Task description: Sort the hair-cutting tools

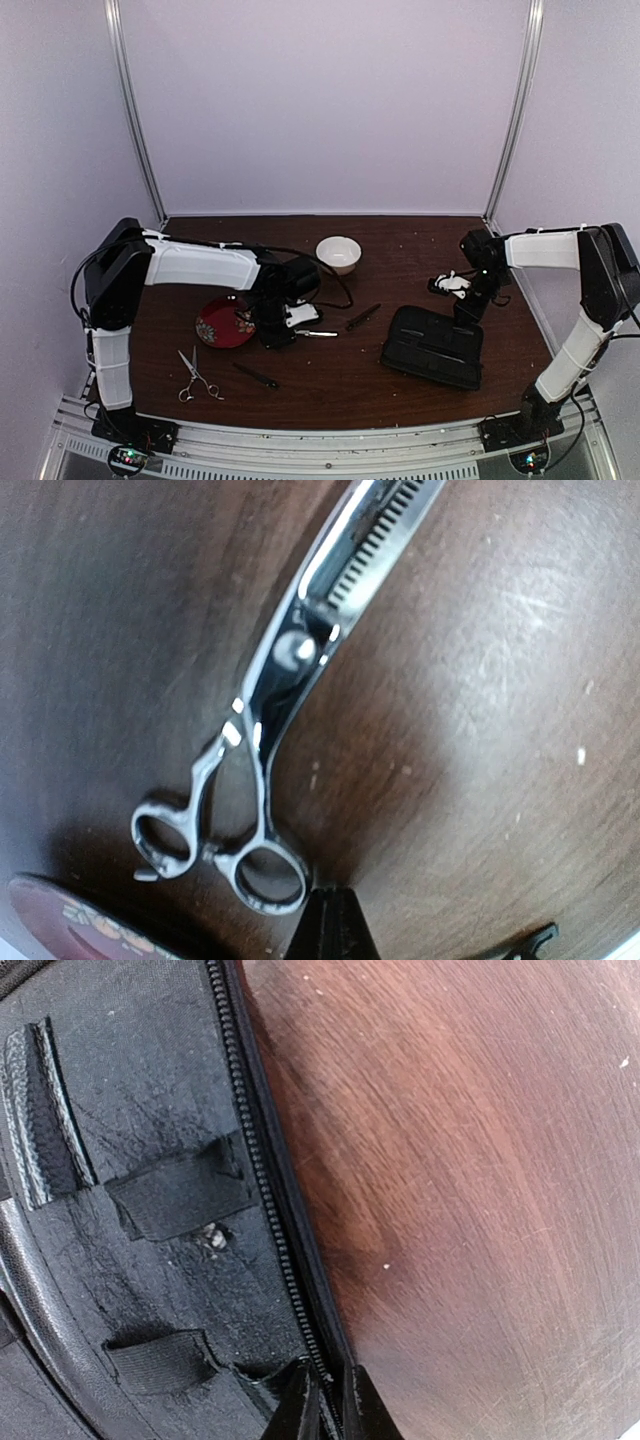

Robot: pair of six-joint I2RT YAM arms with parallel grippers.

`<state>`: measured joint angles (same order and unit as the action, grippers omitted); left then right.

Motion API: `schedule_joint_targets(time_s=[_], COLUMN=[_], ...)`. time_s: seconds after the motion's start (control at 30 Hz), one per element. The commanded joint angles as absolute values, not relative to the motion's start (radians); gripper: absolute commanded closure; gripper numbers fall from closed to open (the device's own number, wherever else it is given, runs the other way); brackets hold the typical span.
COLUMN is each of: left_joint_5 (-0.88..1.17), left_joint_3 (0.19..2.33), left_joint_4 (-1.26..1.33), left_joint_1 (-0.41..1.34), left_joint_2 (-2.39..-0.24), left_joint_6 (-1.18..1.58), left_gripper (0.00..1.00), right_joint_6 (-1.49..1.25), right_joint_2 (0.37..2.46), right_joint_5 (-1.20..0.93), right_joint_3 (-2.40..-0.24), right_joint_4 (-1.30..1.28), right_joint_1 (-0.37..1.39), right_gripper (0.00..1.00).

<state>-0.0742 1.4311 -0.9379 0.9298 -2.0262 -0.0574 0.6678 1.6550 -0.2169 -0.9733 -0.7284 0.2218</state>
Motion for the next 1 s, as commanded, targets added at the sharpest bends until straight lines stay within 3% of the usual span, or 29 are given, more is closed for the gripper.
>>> schedule_joint_targets(time_s=[0.0,0.07,0.13,0.43,0.7,0.9,0.97], left_joint_5=[-0.102,-0.124,-0.120,-0.070,-0.139,-0.155,-0.157], left_joint_3=[1.395,1.375,1.370,1.383,1.390,1.381,1.378], left_joint_4=[-0.892,-0.862,-0.849,-0.809,-0.833,-0.840,-0.841], left_joint_1=[0.930,0.930,0.930,0.930,0.930,0.930,0.930], left_joint_2=[-1.922,-1.905,-1.904,-1.979,-2.055,-2.062,-2.053], left_joint_6=[-0.070,-0.080,-0.087,-0.101,-0.087,-0.084,-0.083], left_gripper=[0.96,0.80,0.74,0.71,0.76,1.00,1.00], right_joint_6=[0.675,0.676,0.673,0.676,0.676,0.677,0.676], right_joint_2=[1.642,1.648,1.651,1.649,1.647,1.651,1.648], right_joint_5=[-0.254,-0.256,-0.256,-0.259,-0.262,-0.268,-0.269], right_joint_3=[-0.995,-0.997,-0.997,-0.988,-0.976,-0.980,-0.982], right_joint_4=[-0.758,-0.759,-0.759,-0.758,-0.750,-0.752,-0.755], right_joint_1=[0.218,0.219,0.219,0.221,0.221,0.221,0.221], right_gripper=[0.91,0.91,0.91,0.91,0.91,0.91,0.91])
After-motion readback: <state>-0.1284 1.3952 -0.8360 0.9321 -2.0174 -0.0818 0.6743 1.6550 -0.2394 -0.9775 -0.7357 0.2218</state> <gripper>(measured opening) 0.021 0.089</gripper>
